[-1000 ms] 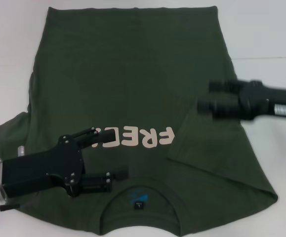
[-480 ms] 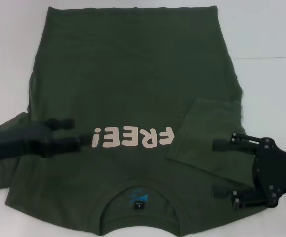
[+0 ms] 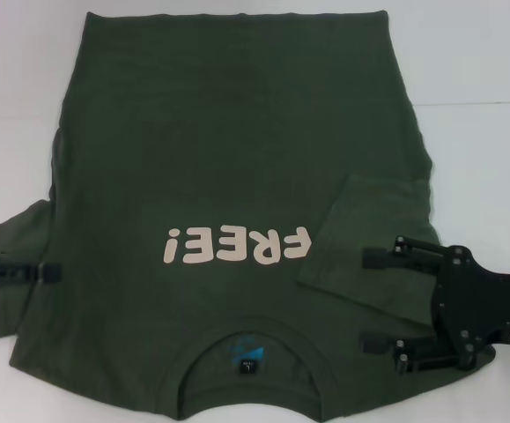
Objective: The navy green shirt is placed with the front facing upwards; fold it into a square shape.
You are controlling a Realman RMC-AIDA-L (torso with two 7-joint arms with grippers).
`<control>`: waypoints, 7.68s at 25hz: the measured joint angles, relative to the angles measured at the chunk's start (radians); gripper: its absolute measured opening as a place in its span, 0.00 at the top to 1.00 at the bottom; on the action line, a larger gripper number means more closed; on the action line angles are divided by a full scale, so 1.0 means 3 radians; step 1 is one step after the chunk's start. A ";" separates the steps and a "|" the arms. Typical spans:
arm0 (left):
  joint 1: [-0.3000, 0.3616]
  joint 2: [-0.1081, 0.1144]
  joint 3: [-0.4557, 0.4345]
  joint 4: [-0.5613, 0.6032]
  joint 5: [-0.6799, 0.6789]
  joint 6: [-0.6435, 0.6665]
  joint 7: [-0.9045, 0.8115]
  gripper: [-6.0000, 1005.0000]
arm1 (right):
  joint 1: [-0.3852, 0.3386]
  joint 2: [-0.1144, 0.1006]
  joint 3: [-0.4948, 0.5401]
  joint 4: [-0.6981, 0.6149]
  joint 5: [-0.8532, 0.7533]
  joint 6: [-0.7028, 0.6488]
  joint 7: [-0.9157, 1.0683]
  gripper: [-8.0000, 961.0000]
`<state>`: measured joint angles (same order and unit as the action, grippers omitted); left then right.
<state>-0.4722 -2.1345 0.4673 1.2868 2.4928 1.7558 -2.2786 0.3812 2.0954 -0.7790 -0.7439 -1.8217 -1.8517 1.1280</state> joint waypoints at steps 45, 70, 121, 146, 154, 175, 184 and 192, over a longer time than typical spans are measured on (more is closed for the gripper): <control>-0.0329 0.0299 -0.0703 -0.1116 0.0946 -0.0558 -0.0774 0.09 | 0.0171 0.0000 -0.0026 0.0191 -0.0022 0.0052 -0.0024 0.02; -0.0359 0.0299 -0.0590 -0.1232 0.1002 -0.0780 -0.0888 0.12 | 0.0189 -0.0005 -0.0032 0.0225 -0.0022 0.0085 -0.0012 0.02; -0.0359 0.0285 -0.0442 -0.1196 0.1093 -0.0811 -0.0694 0.95 | 0.0217 0.0000 -0.0026 0.0280 0.0003 0.0122 -0.0016 0.02; -0.0357 0.0385 -0.0721 -0.1072 0.0930 -0.0413 -0.0733 0.27 | 0.0248 0.0000 -0.0026 0.0340 -0.0004 0.0123 -0.0048 0.02; -0.0386 0.0380 -0.0696 -0.1150 0.0909 -0.0397 -0.0731 0.06 | 0.0253 -0.0005 -0.0026 0.0364 -0.0018 0.0123 -0.0048 0.02; -0.0417 0.0384 -0.0597 -0.1299 0.0929 -0.0578 -0.0772 0.08 | 0.0257 -0.0009 -0.0026 0.0368 -0.0004 0.0135 -0.0048 0.02; -0.0429 0.0374 -0.0412 -0.1324 0.0993 -0.0642 -0.0830 0.12 | 0.0258 -0.0010 -0.0026 0.0368 0.0003 0.0135 -0.0048 0.02; -0.0436 0.0370 -0.0366 -0.1320 0.1033 -0.0653 -0.0836 0.36 | 0.0258 -0.0010 -0.0026 0.0368 0.0003 0.0133 -0.0048 0.04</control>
<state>-0.6029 -2.0235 0.3575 0.8907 2.8025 1.5600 -2.5293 0.4587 2.0923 -0.7868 -0.6334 -1.8207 -1.8117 1.1136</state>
